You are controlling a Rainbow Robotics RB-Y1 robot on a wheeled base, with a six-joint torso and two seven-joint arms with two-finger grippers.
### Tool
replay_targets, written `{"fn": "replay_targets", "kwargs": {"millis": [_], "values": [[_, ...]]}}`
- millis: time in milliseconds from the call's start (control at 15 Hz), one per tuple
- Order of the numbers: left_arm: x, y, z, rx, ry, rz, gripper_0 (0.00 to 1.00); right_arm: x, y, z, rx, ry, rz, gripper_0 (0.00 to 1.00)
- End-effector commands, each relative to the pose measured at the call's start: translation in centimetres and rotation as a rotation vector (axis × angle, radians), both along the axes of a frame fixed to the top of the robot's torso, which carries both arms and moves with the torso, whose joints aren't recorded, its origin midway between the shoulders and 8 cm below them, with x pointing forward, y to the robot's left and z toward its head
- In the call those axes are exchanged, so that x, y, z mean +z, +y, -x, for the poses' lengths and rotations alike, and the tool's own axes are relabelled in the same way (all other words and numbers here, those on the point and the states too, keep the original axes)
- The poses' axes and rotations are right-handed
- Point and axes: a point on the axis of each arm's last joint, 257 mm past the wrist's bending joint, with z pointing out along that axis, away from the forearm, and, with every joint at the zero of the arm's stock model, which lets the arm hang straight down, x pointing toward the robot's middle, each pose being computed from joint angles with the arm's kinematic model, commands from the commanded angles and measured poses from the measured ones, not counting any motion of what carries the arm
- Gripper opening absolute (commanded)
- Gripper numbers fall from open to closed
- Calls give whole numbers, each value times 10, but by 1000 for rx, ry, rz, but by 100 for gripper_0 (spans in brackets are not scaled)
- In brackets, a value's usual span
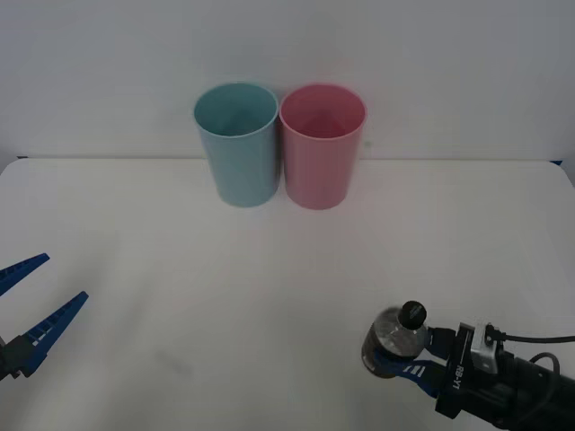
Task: Grasp the object on the table and drop it into the matching bin: aluminum can to the light blue bin, PET bottle to the pink bin.
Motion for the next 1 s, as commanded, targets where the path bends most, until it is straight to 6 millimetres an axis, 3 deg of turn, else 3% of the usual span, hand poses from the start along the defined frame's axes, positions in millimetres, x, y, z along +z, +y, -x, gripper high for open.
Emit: {"fn": "replay_targets", "kwargs": {"millis": [67,667,1000], "values": [[0,0,0,0,0,0,100,29,-9,-15,-57,-64,4,0],[0,0,0,0,0,0,100,134,-62,-34,-190,-59,-122,0],[0,0,0,0,0,0,100,203,-68,-54,-255,-71,-156,0]]}}
